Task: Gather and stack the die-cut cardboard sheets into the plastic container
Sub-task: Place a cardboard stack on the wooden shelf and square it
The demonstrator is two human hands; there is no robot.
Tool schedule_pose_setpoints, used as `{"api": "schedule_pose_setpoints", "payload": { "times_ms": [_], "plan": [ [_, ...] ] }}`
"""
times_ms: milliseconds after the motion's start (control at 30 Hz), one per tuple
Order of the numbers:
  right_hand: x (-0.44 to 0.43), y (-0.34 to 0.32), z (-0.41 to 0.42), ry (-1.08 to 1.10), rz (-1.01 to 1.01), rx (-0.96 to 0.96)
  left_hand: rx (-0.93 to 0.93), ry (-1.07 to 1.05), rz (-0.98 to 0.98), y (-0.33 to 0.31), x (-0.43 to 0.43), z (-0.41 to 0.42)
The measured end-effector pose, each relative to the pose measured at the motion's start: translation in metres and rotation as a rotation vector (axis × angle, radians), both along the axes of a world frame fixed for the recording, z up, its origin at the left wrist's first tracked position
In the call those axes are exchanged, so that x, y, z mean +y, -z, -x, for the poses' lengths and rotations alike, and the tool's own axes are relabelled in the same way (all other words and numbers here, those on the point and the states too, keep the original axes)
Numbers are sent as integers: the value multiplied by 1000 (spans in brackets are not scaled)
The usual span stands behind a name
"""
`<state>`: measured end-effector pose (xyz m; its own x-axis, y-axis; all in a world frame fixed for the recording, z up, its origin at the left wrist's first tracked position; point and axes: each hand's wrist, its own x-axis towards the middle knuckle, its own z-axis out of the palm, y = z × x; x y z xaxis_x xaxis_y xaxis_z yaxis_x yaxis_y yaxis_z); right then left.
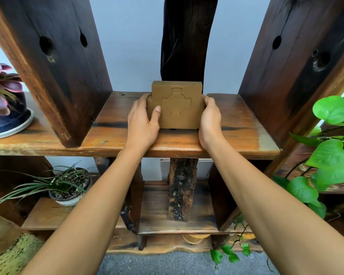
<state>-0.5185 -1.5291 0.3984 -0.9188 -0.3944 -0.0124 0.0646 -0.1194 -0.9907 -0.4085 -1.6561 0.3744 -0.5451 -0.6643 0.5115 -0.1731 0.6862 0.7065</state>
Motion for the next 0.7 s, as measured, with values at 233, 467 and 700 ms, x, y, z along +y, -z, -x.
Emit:
{"api": "schedule_pose_setpoints", "payload": {
  "times_ms": [233,467,700],
  "plan": [
    [29,1,3,-57,-238,431,45,-17,4,-2,7,-6],
    [30,3,-9,0,-433,591,73,-59,-127,-3,16,-4],
    [40,-3,-6,-53,-488,654,52,12,-174,-4,10,-10]
  ]
}}
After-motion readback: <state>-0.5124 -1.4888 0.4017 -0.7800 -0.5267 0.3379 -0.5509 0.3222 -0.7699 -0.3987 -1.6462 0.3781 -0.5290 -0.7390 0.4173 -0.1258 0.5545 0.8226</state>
